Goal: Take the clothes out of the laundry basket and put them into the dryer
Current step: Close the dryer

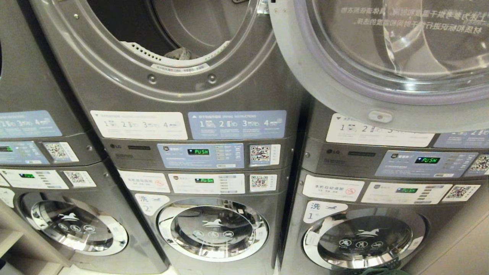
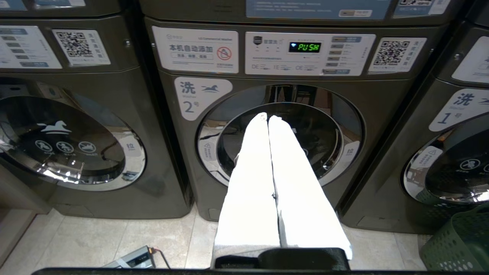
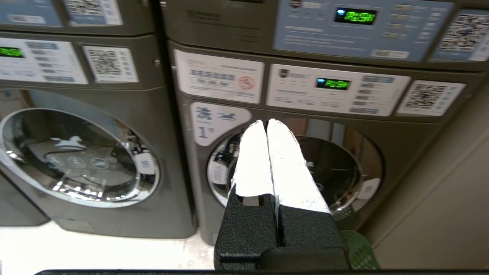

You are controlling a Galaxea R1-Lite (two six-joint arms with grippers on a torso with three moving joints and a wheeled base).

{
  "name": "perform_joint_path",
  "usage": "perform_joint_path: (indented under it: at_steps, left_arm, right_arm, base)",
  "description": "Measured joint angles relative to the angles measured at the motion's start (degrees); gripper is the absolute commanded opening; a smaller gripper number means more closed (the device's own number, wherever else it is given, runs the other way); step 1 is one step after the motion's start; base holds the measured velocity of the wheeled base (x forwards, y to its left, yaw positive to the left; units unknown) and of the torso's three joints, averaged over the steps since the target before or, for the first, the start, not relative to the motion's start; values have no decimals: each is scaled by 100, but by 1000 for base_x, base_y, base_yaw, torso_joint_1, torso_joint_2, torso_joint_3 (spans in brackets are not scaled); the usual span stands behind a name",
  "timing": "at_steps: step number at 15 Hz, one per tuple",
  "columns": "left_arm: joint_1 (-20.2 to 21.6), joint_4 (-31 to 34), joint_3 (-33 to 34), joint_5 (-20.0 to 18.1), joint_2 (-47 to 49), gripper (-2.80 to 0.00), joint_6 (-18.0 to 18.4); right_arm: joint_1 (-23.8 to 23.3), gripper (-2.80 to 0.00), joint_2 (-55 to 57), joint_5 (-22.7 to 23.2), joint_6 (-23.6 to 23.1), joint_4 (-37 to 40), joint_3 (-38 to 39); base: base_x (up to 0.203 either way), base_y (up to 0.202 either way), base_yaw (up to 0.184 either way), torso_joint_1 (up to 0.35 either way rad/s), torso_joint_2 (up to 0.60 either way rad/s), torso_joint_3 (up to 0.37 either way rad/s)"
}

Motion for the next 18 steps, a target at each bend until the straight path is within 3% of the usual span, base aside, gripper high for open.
perform_joint_path:
  at_steps: [6,9,14,18]
  left_arm:
    - [2,-12,0,0,0,-280,-9]
    - [-4,-5,4,-5,0,-280,2]
    - [0,-4,9,-22,0,-280,29]
    - [0,-2,11,-41,0,-280,90]
  right_arm:
    - [7,-280,0,-30,-299,4,-118]
    - [-11,-280,259,-510,-263,11,-761]
    - [-23,-280,2351,-1558,750,-295,-2524]
    - [-41,-280,4042,-2411,1395,-1384,-3457]
  base:
    - [0,-166,1,3,3,4]
    - [0,0,0,0,0,0]
    - [0,0,0,0,0,0]
    - [0,0,0,3,2,26]
